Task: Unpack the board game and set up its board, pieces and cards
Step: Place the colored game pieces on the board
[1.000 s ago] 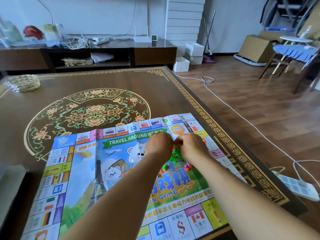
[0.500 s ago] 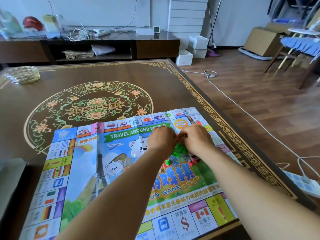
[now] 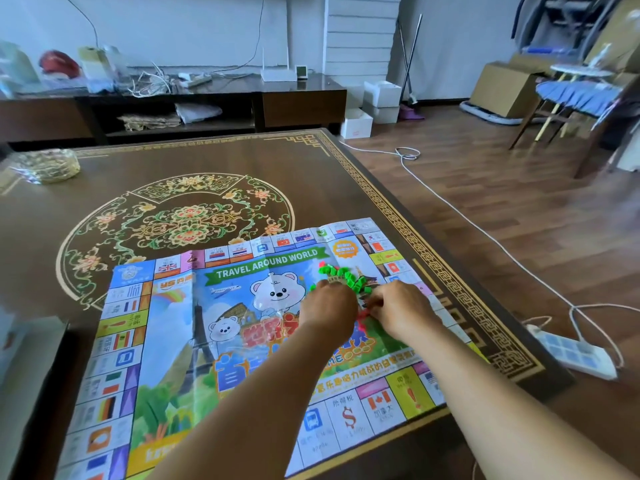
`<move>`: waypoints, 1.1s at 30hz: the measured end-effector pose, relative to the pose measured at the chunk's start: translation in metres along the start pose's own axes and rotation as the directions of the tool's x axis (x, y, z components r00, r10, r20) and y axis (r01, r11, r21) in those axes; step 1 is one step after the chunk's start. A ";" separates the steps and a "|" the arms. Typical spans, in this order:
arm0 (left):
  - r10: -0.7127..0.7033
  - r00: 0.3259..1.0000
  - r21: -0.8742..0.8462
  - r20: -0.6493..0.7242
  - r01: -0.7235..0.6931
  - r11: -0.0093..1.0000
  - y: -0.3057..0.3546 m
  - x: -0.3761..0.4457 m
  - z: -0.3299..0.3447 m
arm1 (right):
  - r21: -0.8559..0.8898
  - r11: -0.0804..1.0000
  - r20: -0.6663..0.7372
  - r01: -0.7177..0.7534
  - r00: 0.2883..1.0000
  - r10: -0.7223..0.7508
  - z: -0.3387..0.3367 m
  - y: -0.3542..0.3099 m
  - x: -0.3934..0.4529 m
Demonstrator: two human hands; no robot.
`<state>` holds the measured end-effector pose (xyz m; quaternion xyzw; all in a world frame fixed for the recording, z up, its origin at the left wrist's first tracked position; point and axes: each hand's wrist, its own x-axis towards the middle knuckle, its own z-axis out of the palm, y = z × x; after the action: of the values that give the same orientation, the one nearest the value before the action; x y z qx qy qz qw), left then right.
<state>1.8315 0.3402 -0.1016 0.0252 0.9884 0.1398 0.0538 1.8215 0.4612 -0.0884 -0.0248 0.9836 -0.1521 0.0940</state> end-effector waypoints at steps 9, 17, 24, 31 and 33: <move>-0.094 0.985 -0.220 -0.146 0.060 0.974 -0.011 0.019 -0.015 | 0.112 0.991 -0.143 0.073 0.988 -0.057 -0.009 -0.019 0.022; -0.178 0.977 -0.245 -0.114 0.146 0.958 -0.036 0.056 -0.019 | 0.070 0.995 -0.125 0.077 0.990 -0.068 0.007 -0.048 0.077; -0.129 0.986 -0.166 -0.108 0.110 0.980 -0.046 0.077 -0.011 | -0.062 0.995 -0.051 0.074 0.996 -0.078 0.003 -0.054 0.088; -0.134 0.980 -0.153 -0.149 0.111 0.982 -0.047 0.081 -0.007 | -0.074 0.997 -0.036 0.017 0.999 -0.020 0.006 -0.059 0.096; -0.132 0.980 -0.151 -0.151 0.110 0.982 -0.046 0.082 -0.007 | -0.095 0.995 -0.035 0.007 0.999 -0.010 0.005 -0.063 0.096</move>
<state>1.7480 0.2991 -0.1165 -0.0503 0.9768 0.2076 -0.0160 1.7291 0.3924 -0.0909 -0.0309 0.9910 -0.1063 0.0747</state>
